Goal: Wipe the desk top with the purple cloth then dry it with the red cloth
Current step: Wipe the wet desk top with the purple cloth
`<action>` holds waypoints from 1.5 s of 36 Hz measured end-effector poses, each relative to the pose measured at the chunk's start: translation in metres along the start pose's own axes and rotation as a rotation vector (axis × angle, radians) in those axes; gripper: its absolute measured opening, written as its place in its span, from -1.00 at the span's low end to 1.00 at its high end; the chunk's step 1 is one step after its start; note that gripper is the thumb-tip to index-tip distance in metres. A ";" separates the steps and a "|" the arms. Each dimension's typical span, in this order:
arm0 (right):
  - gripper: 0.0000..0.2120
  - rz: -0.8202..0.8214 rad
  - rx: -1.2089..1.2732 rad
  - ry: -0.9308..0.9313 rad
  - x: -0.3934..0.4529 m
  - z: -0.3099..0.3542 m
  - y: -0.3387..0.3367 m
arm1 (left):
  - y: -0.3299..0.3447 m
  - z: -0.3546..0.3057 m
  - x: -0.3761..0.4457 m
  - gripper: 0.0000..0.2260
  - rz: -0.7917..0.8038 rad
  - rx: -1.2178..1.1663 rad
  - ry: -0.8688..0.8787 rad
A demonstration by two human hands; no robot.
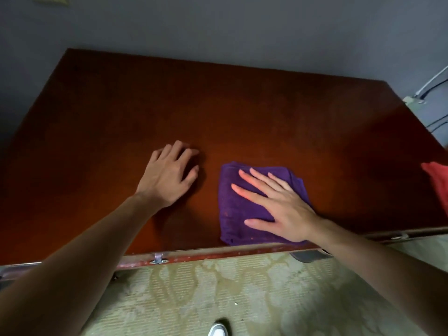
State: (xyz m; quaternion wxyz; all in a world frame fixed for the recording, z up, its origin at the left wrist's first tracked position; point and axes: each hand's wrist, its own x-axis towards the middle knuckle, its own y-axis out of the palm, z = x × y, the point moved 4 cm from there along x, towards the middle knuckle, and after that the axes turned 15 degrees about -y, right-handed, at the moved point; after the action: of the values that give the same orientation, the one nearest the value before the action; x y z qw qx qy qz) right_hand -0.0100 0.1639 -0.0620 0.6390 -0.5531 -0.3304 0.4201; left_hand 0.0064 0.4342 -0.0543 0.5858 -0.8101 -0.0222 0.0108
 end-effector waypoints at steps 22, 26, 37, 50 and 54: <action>-0.21 -0.015 -0.018 0.084 0.170 -0.290 -0.063 | 0.015 -0.002 0.006 -0.50 0.122 0.057 -0.079; -0.12 -0.066 0.013 0.174 0.195 -0.324 -0.072 | 0.017 0.000 0.008 -0.49 0.130 0.053 -0.077; -0.26 -0.195 0.036 0.635 0.186 -0.326 -0.075 | 0.020 -0.006 0.003 -0.47 0.107 0.043 -0.054; -0.30 -0.227 -0.017 0.623 0.051 -0.184 -0.029 | 0.014 -0.002 0.005 -0.43 0.080 0.015 -0.101; -0.25 -0.256 -0.043 0.595 -0.019 -0.112 -0.009 | 0.013 -0.010 0.001 -0.43 0.050 0.048 -0.106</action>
State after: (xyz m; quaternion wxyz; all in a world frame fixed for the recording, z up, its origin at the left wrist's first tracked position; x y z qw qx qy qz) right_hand 0.0834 0.0985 -0.0712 0.7433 -0.6190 -0.2051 0.1491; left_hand 0.0083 0.4208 -0.0638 0.6025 -0.7945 -0.0326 0.0686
